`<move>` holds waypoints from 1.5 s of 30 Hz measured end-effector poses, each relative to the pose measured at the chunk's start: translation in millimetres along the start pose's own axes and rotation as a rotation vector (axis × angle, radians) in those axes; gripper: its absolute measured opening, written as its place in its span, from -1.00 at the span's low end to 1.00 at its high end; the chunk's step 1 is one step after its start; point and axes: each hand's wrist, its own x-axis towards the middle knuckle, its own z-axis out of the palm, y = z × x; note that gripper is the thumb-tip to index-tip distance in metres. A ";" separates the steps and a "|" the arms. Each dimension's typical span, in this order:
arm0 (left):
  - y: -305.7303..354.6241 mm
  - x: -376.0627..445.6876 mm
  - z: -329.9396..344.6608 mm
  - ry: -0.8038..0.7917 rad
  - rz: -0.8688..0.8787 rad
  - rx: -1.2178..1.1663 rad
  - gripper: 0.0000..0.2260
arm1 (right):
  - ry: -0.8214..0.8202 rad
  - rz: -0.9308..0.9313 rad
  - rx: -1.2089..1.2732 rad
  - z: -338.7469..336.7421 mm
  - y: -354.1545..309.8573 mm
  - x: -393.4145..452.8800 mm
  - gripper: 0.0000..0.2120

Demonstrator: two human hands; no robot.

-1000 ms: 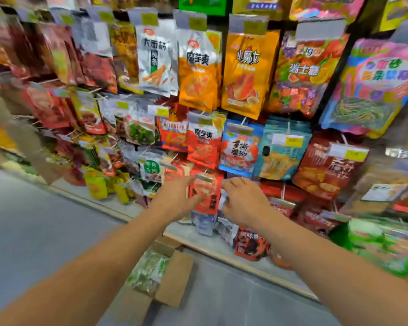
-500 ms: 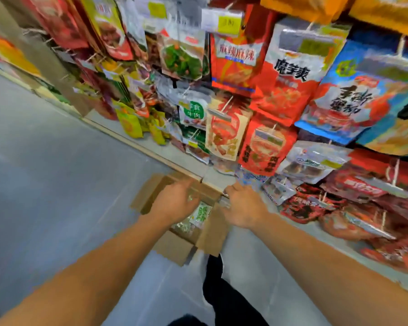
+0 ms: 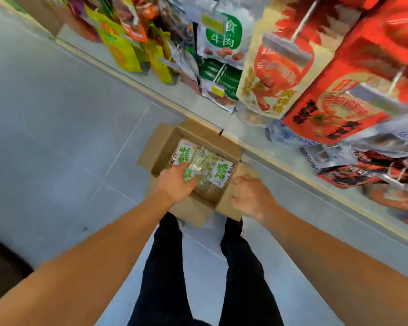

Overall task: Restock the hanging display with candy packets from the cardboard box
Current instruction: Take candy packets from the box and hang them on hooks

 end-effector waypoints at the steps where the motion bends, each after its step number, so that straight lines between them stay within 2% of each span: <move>1: -11.3 14.7 3.1 -0.023 -0.016 0.003 -0.47 | -0.018 0.028 0.033 11.7 -1.2 14.0 -0.55; 8: -83.5 115.0 31.0 -0.167 -0.035 0.014 -0.47 | -0.088 0.204 0.150 80.0 -0.8 106.4 -0.45; 11: -115.2 168.9 55.6 -0.211 -0.045 0.003 -0.41 | -0.116 0.238 0.183 114.4 3.7 165.6 -0.49; 16: -160.2 259.5 123.9 -0.239 -0.049 0.023 -0.45 | -0.144 0.249 0.206 165.0 20.8 260.1 -0.58; 21: -180.1 338.7 195.2 -0.270 -0.052 0.018 -0.43 | -0.096 0.216 0.324 211.2 47.7 347.5 -0.40; 24: -192.5 383.1 237.1 -0.284 -0.057 0.014 -0.38 | -0.108 0.258 0.370 241.9 62.7 397.3 -0.27; 29: -205.7 434.8 276.7 -0.175 -0.095 -0.186 -0.32 | -0.115 0.310 0.416 286.1 82.0 448.7 -0.18; 32: -203.6 449.3 287.4 -0.177 -0.145 -0.272 -0.44 | -0.129 0.311 0.462 298.7 88.4 455.4 -0.10; 33: -200.1 448.4 287.7 -0.243 -0.151 -0.246 -0.52 | -0.144 0.314 0.472 300.8 88.9 455.2 -0.08; 35: -196.9 441.6 288.0 -0.349 -0.149 -0.216 -0.81 | -0.163 0.327 0.491 302.3 91.3 450.0 -0.10; 36: -196.8 435.5 285.0 -0.355 -0.167 -0.273 -0.97 | -0.156 0.323 0.504 303.6 91.7 445.2 -0.13; 38: -200.8 419.1 274.5 -0.336 -0.266 -0.500 -0.86 | -0.092 0.327 0.573 302.7 88.5 430.5 -0.16; 40: -205.2 399.1 258.0 -0.312 -0.438 -0.809 -0.94 | 0.049 0.399 0.687 300.0 79.2 416.4 -0.19; 42: -211.1 375.7 243.4 -0.360 -0.586 -1.112 -0.95 | 0.195 0.553 0.814 296.1 64.8 404.8 -0.22; 44: -215.7 351.1 233.5 -0.450 -0.617 -1.400 -0.89 | 0.140 0.786 1.089 291.3 48.5 397.4 -0.14; 45: -219.5 339.7 231.8 -0.487 -0.610 -1.498 -0.83 | 0.051 0.869 1.339 288.3 38.5 395.0 -0.13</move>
